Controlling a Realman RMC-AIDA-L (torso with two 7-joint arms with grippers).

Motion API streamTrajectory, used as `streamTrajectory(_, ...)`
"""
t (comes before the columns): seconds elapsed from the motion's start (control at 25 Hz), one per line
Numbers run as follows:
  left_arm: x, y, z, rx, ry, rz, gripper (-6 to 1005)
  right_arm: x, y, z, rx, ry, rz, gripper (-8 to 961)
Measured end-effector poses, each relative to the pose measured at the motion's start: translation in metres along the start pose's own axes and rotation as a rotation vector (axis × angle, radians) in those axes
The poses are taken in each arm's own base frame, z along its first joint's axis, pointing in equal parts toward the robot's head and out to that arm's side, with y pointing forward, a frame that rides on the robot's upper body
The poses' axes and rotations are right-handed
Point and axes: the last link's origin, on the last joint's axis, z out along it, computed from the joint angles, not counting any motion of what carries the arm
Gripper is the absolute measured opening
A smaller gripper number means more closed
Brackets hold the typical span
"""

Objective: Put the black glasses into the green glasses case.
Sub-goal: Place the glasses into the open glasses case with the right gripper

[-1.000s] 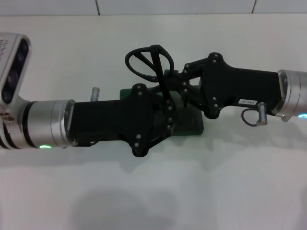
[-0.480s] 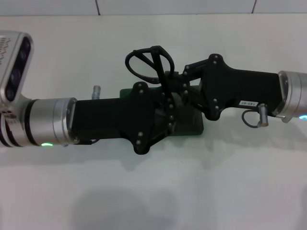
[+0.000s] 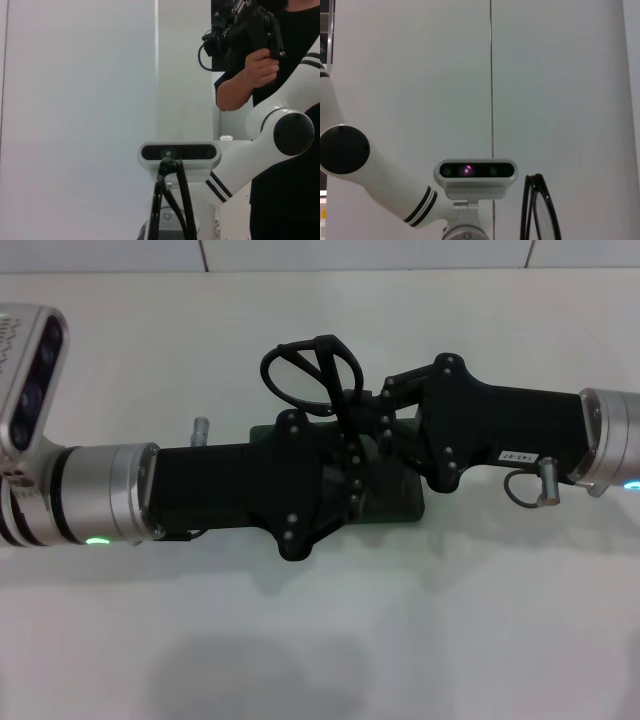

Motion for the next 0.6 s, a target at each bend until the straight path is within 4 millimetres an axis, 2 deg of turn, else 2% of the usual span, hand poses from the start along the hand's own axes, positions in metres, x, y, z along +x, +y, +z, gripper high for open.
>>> streamTrajectory(0.28, -0.004, 0.004, -0.006, 0.02, -0.005, -0.015, 4, 0.004, -0.004, -0.002, 0.033, 0.025, -0.014, 45)
streamTrajectory(0.6, -0.03, 0.016, -0.04, 0.16, -0.108, -0.078, 5, 0.011, -0.017, -0.004, 0.059, 0.18, -0.093, 45)
